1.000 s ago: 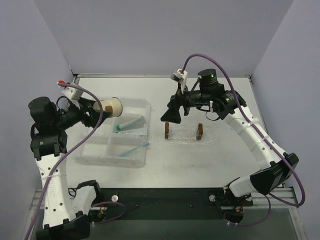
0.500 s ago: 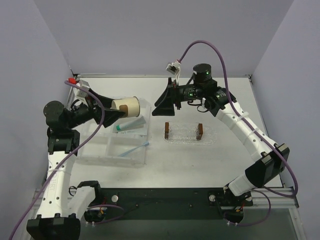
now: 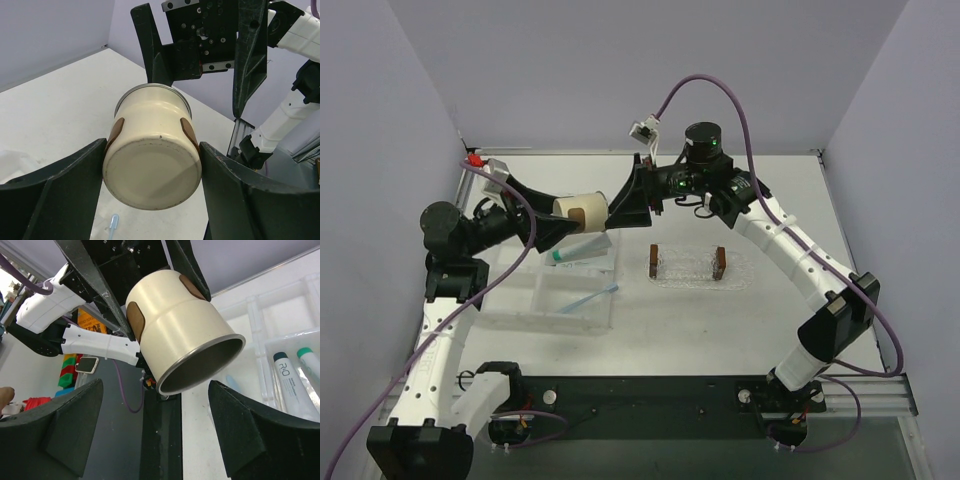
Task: Prepare toiletry sets of a toothbrush and toothpaste on the tray
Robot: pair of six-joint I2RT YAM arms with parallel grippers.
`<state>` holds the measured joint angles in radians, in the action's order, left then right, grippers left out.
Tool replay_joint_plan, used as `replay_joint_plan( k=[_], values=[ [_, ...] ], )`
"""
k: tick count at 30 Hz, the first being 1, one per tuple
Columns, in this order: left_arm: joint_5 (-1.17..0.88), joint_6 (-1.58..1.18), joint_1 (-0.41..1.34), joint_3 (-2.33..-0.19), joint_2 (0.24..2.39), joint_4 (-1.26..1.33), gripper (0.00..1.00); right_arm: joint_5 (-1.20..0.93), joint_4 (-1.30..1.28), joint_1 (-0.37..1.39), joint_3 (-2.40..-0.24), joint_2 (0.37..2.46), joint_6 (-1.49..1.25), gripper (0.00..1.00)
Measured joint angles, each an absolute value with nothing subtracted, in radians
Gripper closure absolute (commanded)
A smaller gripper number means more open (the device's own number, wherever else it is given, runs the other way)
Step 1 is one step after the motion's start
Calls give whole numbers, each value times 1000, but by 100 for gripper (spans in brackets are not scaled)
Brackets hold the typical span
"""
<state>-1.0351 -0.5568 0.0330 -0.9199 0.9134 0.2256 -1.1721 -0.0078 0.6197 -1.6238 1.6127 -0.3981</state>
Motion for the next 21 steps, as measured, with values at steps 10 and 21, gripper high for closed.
replay_joint_plan(
  k=[10,21],
  values=[
    [-1010,-546,72,-907,918,236,100,-1185,-4,665,-1695,1663,-421,51],
    [-996,-522,77,-902,917,236,100,-1197,-10,670,-1697,1695,-431,92]
  ],
)
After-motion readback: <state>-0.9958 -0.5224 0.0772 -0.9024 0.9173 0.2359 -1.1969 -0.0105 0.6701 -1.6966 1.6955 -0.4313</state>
